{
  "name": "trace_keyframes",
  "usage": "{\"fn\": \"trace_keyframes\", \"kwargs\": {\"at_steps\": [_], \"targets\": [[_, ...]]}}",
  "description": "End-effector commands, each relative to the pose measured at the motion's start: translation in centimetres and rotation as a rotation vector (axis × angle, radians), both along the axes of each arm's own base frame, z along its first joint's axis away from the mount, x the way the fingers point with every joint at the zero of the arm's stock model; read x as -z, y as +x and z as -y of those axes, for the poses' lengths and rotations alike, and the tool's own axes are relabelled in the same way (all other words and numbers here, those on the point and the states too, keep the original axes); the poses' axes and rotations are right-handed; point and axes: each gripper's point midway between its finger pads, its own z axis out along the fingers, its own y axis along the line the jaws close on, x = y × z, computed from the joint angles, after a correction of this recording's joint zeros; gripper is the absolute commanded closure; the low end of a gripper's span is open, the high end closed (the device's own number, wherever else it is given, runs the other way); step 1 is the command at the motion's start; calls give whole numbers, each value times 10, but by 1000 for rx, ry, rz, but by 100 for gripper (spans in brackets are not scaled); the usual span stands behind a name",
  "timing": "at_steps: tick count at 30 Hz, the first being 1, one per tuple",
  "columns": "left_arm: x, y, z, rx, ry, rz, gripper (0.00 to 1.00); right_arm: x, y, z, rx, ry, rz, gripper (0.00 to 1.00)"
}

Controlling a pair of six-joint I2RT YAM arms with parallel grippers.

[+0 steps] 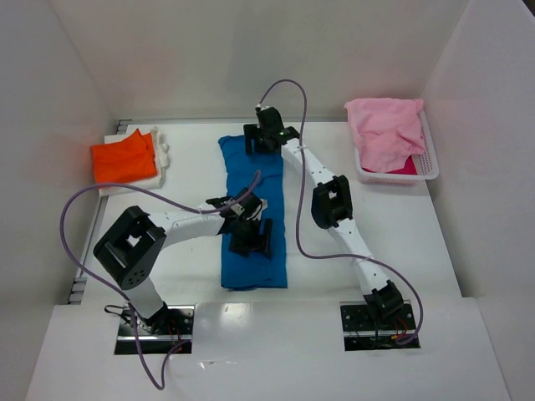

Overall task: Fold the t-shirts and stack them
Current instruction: Rotate the tshirt 90 degrees

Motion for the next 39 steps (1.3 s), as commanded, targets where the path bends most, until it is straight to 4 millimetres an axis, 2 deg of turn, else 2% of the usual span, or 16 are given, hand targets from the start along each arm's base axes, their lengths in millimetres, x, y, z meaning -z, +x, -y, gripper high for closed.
{"fn": "trace_keyframes", "kwargs": {"at_steps": [1,8,13,20,22,25,27,30,33,34,35,36,37,38,39], "targets": [[13,-23,-9,-5,36,-85,17,22,2,18,38,-41,-41,13],[16,-56,-12,46,62,-169,17,22,9,31,90,-40,-41,11],[13,-69,-10,79,68,-185,17,24,16,42,123,-26,-48,11],[8,-75,-17,51,87,-199,18,24,15,41,123,-14,-53,11],[9,-82,-21,49,99,-212,18,24,15,41,123,-14,-53,11],[9,-82,-23,47,109,-211,18,20,15,38,115,-3,-48,11],[3,-75,-18,45,94,-184,18,11,18,37,113,8,-30,11],[-20,-53,-3,77,50,-83,18,-40,26,30,80,85,42,11],[-53,-32,4,83,28,34,18,-118,26,20,41,178,147,9],[-78,-21,12,85,-18,105,18,-139,23,19,29,197,172,7],[-91,-16,12,77,-33,140,17,-160,19,19,13,206,198,6],[-105,-10,13,62,-49,187,16,-201,11,21,0,233,248,1],[-127,-9,13,43,-95,234,15,-216,5,22,-17,233,264,1],[-141,-6,12,25,-118,267,15,-238,-1,25,-19,243,288,1],[-155,-2,10,-6,-135,309,14,-281,-15,32,-28,256,343,1]]}}
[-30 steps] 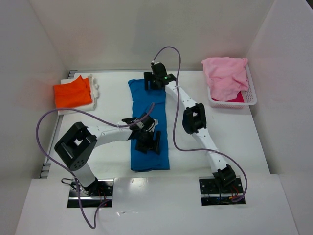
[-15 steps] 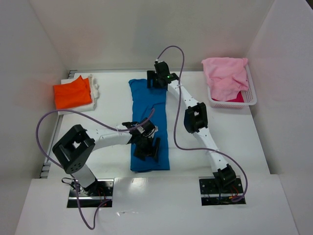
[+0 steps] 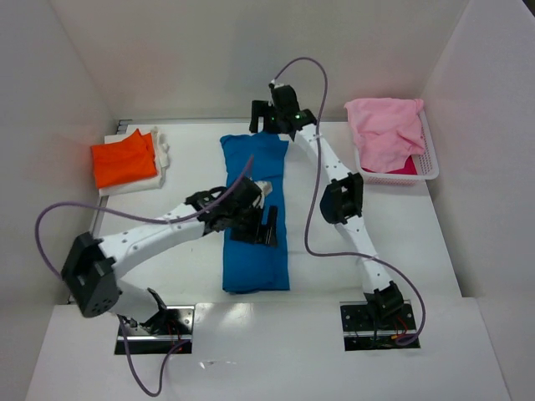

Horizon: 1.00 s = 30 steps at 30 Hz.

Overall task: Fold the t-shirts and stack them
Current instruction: Rotate the tshirt 90 degrees, then grab the bottom of the folded rectangular tshirt with both arms

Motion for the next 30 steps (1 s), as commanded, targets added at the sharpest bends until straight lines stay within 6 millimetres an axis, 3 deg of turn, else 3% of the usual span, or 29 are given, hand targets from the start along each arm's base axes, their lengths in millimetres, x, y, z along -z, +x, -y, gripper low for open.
{"fn": "trace_keyframes", "kwargs": {"at_steps": [1,3,4,6,7,9,10,11,12,13,14,15,16,18,19,21,22,27,30], "targets": [[-77,10,-10,-90,-124,188,14,-190,-36,16,-42,110,252,1],[-82,11,-23,-165,-144,233,12,-211,-53,22,-36,129,262,1],[-94,13,-35,-219,-174,287,11,-212,-75,31,-37,133,232,1],[-96,19,-52,-314,-193,318,6,-218,-98,42,-15,162,249,1],[-94,17,-62,-336,-195,345,4,-224,-124,53,-1,201,269,1],[-92,23,-75,-385,-182,375,2,-220,-148,69,44,213,258,1],[-90,23,-78,-394,-177,382,0,-193,-163,75,56,204,192,1],[-91,26,-80,-405,-185,390,0,-213,-184,82,39,228,224,1],[-83,27,-83,-413,-173,383,0,-209,-197,84,36,241,207,1],[-78,29,-84,-418,-180,370,0,-184,-210,89,46,231,152,1],[-73,26,-81,-385,-197,347,0,-197,-230,94,44,262,172,1],[-70,27,-80,-380,-210,334,0,-192,-240,98,50,269,162,1],[-55,28,-84,-371,-192,306,0,-170,-251,102,61,262,116,1],[-41,23,-86,-360,-186,245,0,-168,-276,110,65,299,98,1],[-35,22,-87,-360,-185,224,0,-143,-287,113,67,289,48,1],[-15,21,-98,-388,-152,182,0,-132,-307,115,70,313,13,1],[-10,21,-101,-398,-142,173,0,-112,-314,118,80,300,-27,1],[1,15,-107,-412,-151,166,0,-63,-348,111,57,279,-157,1],[18,9,-111,-432,-138,125,0,-32,-374,101,26,259,-244,1]]}}
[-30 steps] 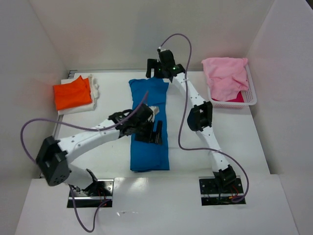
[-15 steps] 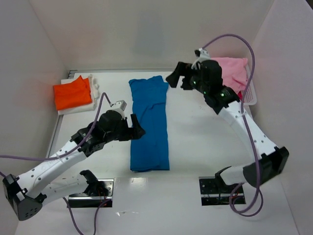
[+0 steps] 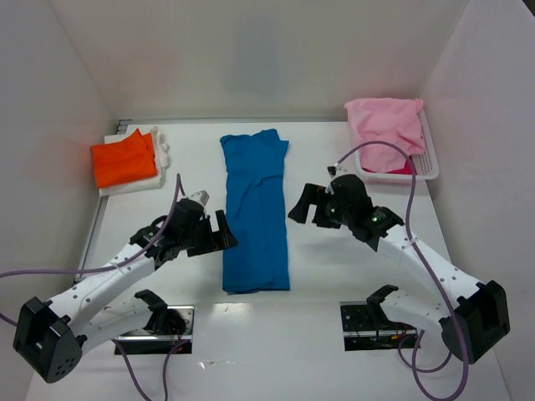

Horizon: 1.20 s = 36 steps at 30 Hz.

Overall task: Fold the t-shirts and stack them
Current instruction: Grab the bottom of the folded rectangular tshirt with both arms

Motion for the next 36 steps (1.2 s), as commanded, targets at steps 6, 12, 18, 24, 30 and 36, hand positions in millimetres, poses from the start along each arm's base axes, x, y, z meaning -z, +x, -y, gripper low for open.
{"fn": "trace_keyframes", "kwargs": {"at_steps": [6,12,18,24,30,36], "targets": [[2,-9,2,-18,-98,27,0,44,-57,-15,-37,53,-129,1],[-2,-21,-1,-10,-141,53,0,48,-80,-11,-44,145,-142,1],[10,-24,0,-12,-127,1,0,61,-99,-14,-77,194,-198,4],[25,-21,1,-1,-76,-55,0,70,-106,-17,-87,195,-221,4],[25,-10,6,19,-56,-52,0,63,-86,-31,-100,145,-197,3],[25,-8,7,26,-40,-66,0,81,-89,-50,-145,73,-245,0]]}}
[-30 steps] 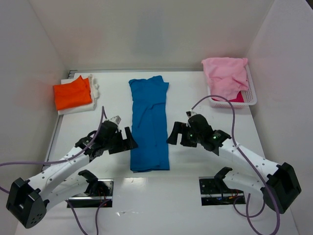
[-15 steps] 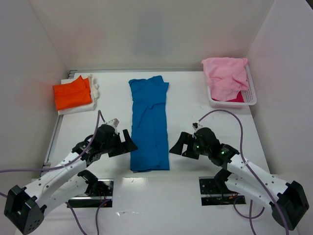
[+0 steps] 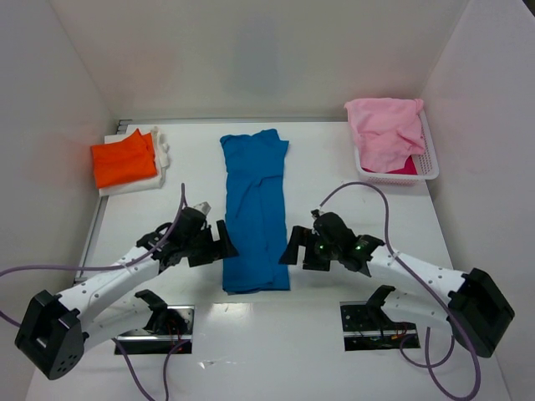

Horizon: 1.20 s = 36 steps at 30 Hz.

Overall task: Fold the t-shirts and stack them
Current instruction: Grab the bottom of the folded rectangular tshirt with both arms

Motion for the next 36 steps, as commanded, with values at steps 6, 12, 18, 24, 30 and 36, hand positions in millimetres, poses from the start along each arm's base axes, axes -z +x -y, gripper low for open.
{"fn": "trace_keyframes", "kwargs": {"at_steps": [6,12,18,24,30,36], "targets": [[-12,5,7,38,-7,9,0,1,-11,-27,-101,-58,20,0],[-1,-11,15,77,-6,-48,3,6,-16,-26,-88,-50,-2,6],[7,-28,19,105,-6,-104,6,22,-22,-28,-108,-90,-37,18],[11,-47,16,75,-59,-145,10,25,-23,-29,-100,-75,-47,24],[22,-55,13,65,-43,-185,13,39,-29,-36,-121,-110,-76,26],[36,-59,9,72,13,-240,14,40,-27,-31,-107,-137,-76,28]]}}
